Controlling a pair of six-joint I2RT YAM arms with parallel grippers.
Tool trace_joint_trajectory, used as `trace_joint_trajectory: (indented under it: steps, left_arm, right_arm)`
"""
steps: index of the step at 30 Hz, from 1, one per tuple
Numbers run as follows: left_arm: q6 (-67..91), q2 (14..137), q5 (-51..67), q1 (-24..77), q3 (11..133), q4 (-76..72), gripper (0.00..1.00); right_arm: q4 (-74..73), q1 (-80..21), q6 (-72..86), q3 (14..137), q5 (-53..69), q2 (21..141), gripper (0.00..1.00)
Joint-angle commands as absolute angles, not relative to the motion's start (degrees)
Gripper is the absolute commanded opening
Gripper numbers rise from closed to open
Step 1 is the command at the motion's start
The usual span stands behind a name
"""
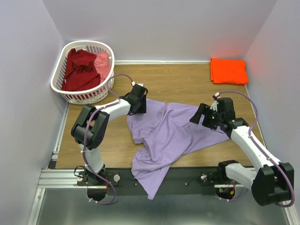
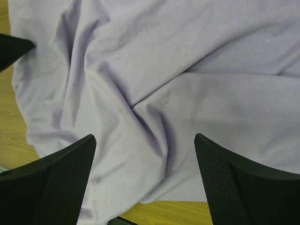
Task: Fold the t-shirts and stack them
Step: Flatten the tshirt out
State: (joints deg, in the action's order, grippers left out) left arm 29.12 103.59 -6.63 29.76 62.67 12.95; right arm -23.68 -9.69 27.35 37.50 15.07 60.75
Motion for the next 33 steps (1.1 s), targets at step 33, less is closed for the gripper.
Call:
trace_joint_trajectory:
  steps: [33]
  left_arm:
    - [11.5,120.9,-6.1,21.8,89.4,28.0,0.52]
  right_arm:
    - [-25.0,-9.9,25.7,41.7,7.3,61.8,0.91]
